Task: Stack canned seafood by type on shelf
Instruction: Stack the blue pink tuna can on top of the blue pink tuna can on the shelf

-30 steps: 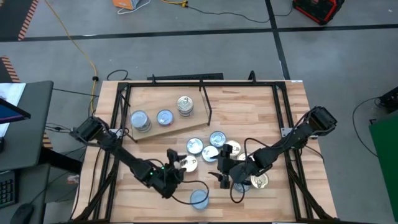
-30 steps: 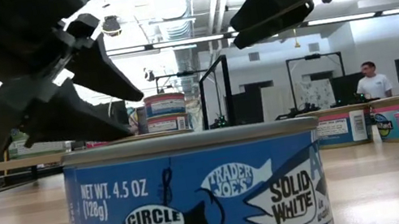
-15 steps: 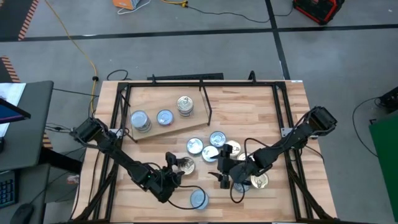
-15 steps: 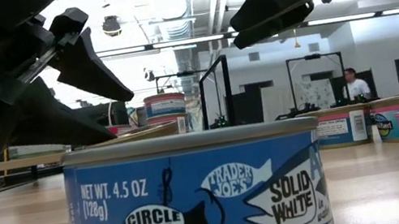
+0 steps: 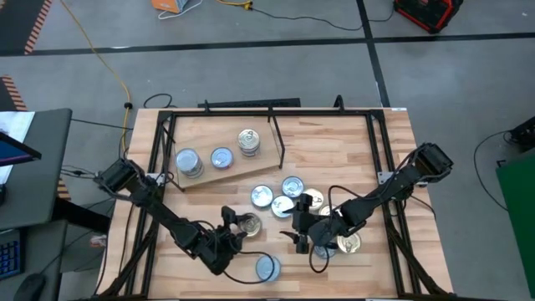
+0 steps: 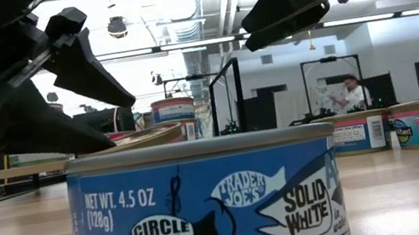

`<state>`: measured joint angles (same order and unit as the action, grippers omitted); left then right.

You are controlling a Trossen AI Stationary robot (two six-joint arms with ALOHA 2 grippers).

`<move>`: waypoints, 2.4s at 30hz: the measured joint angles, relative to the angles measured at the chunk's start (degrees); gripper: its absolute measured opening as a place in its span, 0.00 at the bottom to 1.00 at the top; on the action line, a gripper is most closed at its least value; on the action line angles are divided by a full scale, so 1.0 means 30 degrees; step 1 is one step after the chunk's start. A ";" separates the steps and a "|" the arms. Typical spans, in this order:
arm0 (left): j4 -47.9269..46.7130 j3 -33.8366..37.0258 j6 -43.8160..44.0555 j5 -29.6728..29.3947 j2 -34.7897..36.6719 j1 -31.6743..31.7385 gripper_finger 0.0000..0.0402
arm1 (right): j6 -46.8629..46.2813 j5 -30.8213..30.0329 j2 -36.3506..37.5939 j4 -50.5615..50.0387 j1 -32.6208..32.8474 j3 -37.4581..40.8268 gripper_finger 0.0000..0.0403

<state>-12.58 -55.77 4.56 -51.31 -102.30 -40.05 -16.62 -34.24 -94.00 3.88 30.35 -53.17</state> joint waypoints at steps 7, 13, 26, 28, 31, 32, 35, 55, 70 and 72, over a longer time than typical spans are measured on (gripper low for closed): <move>-0.0008 0.0007 0.0058 -0.0066 -0.0007 -0.0537 0.73 | 0.0006 0.0000 0.0000 -0.0001 0.0000 0.0000 0.81; -0.0690 0.0007 0.0158 -0.0428 -0.0007 -0.0957 0.73 | -0.0102 -0.0007 0.0000 -0.0051 0.0000 0.0000 0.81; -0.1248 0.0002 0.0364 -0.0116 0.0000 -0.1450 0.73 | -0.0150 -0.0007 0.0000 -0.0066 0.0000 0.0000 0.81; -0.1224 0.0000 0.0361 0.0232 0.0015 -0.1505 0.73 | -0.0150 -0.0007 0.0000 -0.0066 0.0000 0.0000 0.81; -0.1319 0.0008 0.0203 0.0532 -0.0030 -0.1672 0.73 | -0.0146 -0.0007 0.0000 -0.0066 0.0000 0.0000 0.81; -0.1319 0.0015 0.0190 0.0546 -0.0036 -0.1712 0.73 | -0.0149 -0.0007 0.0000 -0.0066 0.0000 0.0000 0.81; -0.1361 0.0022 0.0203 0.0448 -0.0036 -0.1833 0.73 | -0.0146 -0.0007 0.0000 -0.0066 0.0000 0.0000 0.81; -0.2149 0.0022 0.0755 0.0517 -0.0029 -0.1902 0.73 | -0.0311 -0.0029 -0.0368 0.0521 -0.0087 0.0000 0.81; -0.3193 0.0036 0.3255 0.0619 -0.0036 -0.2404 0.73 | 0.3598 0.3229 -0.4754 0.0629 -0.1960 -0.3650 0.81; -0.3225 0.0036 0.3425 0.0624 -0.0036 -0.2397 0.73 | 0.5450 0.2850 -0.5413 0.0641 -0.1953 -0.4200 0.81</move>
<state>-22.25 -55.66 14.83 -49.44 -102.41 -47.24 -0.27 -25.69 -110.24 5.80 24.49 -65.77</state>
